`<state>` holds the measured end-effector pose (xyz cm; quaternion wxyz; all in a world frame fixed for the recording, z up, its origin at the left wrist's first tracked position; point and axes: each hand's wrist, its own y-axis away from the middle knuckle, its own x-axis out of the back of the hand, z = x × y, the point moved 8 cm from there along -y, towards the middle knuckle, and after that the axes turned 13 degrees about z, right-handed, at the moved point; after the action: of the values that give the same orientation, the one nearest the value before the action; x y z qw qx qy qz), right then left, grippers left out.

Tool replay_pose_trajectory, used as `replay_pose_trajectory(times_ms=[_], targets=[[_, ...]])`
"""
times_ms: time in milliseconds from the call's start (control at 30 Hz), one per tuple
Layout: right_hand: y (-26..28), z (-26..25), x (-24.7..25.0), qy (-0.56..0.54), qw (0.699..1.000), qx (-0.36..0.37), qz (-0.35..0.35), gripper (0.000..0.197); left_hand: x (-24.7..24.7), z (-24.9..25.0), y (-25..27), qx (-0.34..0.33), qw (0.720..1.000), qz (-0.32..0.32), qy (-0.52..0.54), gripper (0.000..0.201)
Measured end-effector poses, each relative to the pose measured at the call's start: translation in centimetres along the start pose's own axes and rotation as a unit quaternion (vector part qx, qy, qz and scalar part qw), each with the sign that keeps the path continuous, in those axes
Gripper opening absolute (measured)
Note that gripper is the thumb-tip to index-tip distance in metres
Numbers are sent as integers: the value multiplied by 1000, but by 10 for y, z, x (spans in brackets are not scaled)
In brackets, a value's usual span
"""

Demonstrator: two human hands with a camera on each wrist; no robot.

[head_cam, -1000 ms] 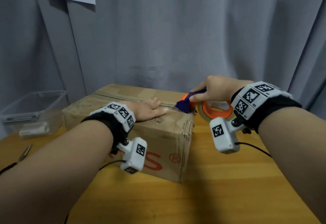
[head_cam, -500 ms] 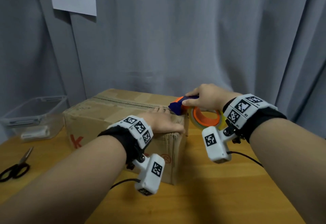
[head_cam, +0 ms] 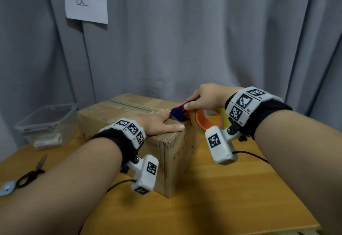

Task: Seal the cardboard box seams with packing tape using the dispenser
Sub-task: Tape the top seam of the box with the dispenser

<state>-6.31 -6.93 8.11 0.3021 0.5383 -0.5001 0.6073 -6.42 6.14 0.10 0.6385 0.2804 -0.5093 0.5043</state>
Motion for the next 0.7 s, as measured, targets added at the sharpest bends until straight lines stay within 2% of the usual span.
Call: replay_pose_trajectory(times_ms=[100, 200, 467, 533, 633, 700], targets=[[-6, -9, 16, 16, 1000, 7, 20, 42, -6, -2, -3, 6, 1000, -22, 8, 96], [-6, -16, 21, 28, 999, 14, 10, 42, -8, -10, -4, 30, 999, -23, 25, 104], [24, 26, -5, -33, 999, -25, -1, 41, -13, -20, -10, 52, 996, -59, -37, 122], [22, 27, -7, -43, 999, -28, 4, 40, -12, -19, -10, 41, 996, -61, -42, 116], [26, 29, -12, -53, 998, -29, -3, 43, -12, -12, -11, 20, 997, -49, -59, 90], [30, 30, -17, -46, 998, -28, -16, 48, -15, -5, -11, 1, 997, -39, -65, 83]])
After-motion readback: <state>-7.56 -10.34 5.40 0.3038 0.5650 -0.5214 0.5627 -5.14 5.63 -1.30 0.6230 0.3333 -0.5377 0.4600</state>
